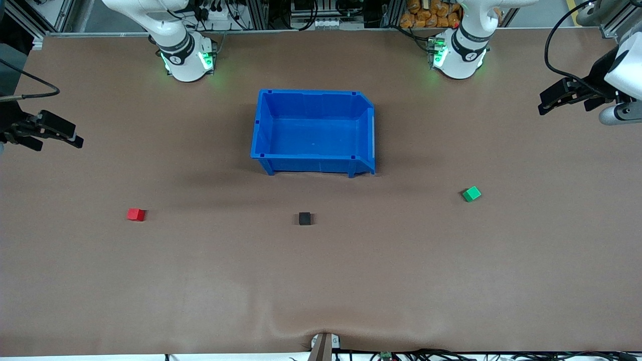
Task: Attach green and red cubes to black cube
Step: 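Move the right gripper toward the red cube while the left gripper approaches the green cube, then grasp the red cube with the right gripper while the left gripper grasps the green cube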
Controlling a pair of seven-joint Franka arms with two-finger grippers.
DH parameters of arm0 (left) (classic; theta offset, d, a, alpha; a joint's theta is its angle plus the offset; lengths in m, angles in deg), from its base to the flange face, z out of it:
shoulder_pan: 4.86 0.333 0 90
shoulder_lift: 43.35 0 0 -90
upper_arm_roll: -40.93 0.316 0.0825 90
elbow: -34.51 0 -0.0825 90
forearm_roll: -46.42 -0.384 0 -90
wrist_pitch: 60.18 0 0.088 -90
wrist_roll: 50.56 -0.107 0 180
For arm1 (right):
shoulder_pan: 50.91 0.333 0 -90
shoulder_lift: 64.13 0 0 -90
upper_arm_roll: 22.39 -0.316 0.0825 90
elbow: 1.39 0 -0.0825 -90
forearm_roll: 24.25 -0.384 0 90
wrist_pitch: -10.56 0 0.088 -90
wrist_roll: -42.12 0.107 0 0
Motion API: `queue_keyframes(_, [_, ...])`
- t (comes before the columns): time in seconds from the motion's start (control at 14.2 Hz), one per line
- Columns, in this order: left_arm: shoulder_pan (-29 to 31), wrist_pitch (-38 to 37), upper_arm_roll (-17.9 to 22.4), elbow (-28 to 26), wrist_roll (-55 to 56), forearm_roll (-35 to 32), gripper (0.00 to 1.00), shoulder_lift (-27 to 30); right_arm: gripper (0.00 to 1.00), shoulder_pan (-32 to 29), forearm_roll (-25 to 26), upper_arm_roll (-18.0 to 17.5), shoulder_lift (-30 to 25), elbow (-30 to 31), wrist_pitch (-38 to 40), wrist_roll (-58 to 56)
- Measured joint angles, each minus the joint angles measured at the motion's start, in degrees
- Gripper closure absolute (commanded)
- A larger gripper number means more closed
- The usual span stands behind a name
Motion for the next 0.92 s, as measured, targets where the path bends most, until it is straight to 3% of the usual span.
queue_keyframes(0.35, [-0.22,0.00,-0.09,-0.04,0.00,0.00,0.00,-0.75,0.00,0.00,0.33,0.02,2.79,0.00,-2.52,-0.06])
queue_keyframes(0.63, [-0.25,0.00,-0.16,-0.05,0.00,0.00,0.00,-1.78,0.00,0.15,3.63,-0.01,5.52,0.21,-6.67,-0.55])
queue_keyframes(0.92, [-0.22,0.00,-0.15,-0.06,0.00,0.00,0.00,-2.93,0.00,0.24,3.91,0.03,7.74,3.80,-12.62,-0.77])
